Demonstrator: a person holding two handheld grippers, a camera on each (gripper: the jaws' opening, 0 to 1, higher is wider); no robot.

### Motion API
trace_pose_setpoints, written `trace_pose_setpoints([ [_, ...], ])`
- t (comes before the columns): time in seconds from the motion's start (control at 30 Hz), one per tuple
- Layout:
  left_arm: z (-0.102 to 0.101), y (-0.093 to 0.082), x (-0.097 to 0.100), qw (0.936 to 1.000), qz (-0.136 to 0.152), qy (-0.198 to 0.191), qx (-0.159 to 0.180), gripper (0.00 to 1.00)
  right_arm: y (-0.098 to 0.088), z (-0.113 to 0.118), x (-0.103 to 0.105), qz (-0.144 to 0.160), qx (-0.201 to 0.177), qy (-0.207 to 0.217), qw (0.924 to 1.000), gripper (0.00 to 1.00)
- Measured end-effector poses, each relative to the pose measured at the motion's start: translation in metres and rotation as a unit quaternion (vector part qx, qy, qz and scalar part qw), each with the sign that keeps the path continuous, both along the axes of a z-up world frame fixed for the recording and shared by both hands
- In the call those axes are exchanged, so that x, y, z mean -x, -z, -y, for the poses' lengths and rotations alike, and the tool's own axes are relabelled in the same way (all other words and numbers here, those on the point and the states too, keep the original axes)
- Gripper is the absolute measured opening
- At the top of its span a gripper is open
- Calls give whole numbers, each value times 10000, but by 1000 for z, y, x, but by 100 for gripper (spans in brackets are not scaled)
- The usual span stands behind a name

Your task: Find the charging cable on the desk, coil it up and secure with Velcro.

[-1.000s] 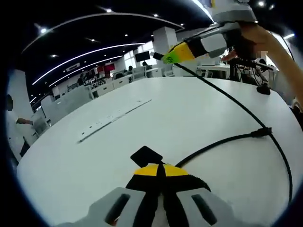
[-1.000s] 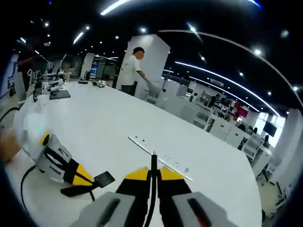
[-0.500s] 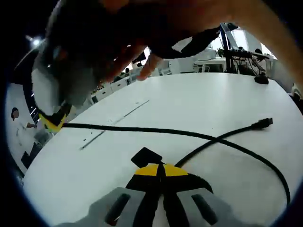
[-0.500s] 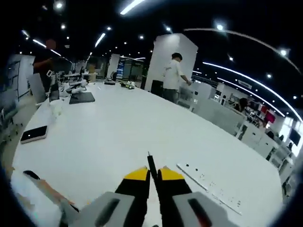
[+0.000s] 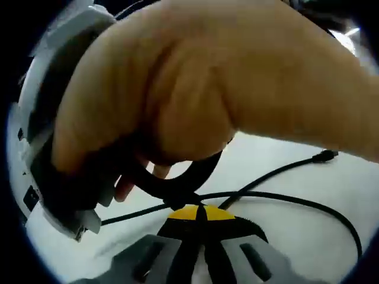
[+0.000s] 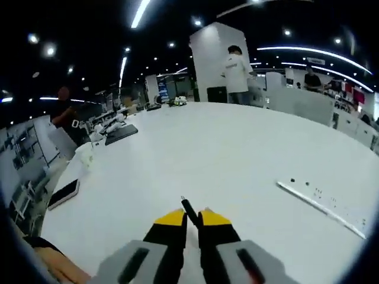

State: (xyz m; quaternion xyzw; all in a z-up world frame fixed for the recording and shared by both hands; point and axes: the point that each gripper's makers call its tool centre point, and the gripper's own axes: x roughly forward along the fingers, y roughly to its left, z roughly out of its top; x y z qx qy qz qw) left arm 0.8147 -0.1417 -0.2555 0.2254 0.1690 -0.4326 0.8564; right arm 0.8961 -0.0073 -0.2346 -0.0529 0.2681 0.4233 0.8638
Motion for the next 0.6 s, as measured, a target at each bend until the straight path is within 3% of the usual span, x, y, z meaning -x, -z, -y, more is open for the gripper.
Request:
trace_pose_setpoints([
  [0.17, 0, 0, -1, 10000, -21, 5, 49, 2, -1, 6, 6, -235, -176, 162, 9994, 6],
  [0.3, 0, 0, -1, 10000, -32, -10, 69, 2, -19, 21, 11, -181, -126, 241, 9995, 7],
  [0.43, -1, 0, 1, 10000, -11, -10, 39, 2, -62, 51, 16, 298, -192, 339, 9988, 11],
  [0.5, -1, 1, 1, 10000, -5, -8, 29, 2, -87, 72, 32, 626, -238, 436, 9968, 17],
  [0.57, -1, 1, 2, 10000, -6, -9, 36, 2, -98, 85, 45, 901, -214, 409, 9949, 18],
  [0.6, -2, 1, 2, 10000, -10, -12, 43, 2, -105, 102, 62, 1142, -135, 491, 9921, 19],
])
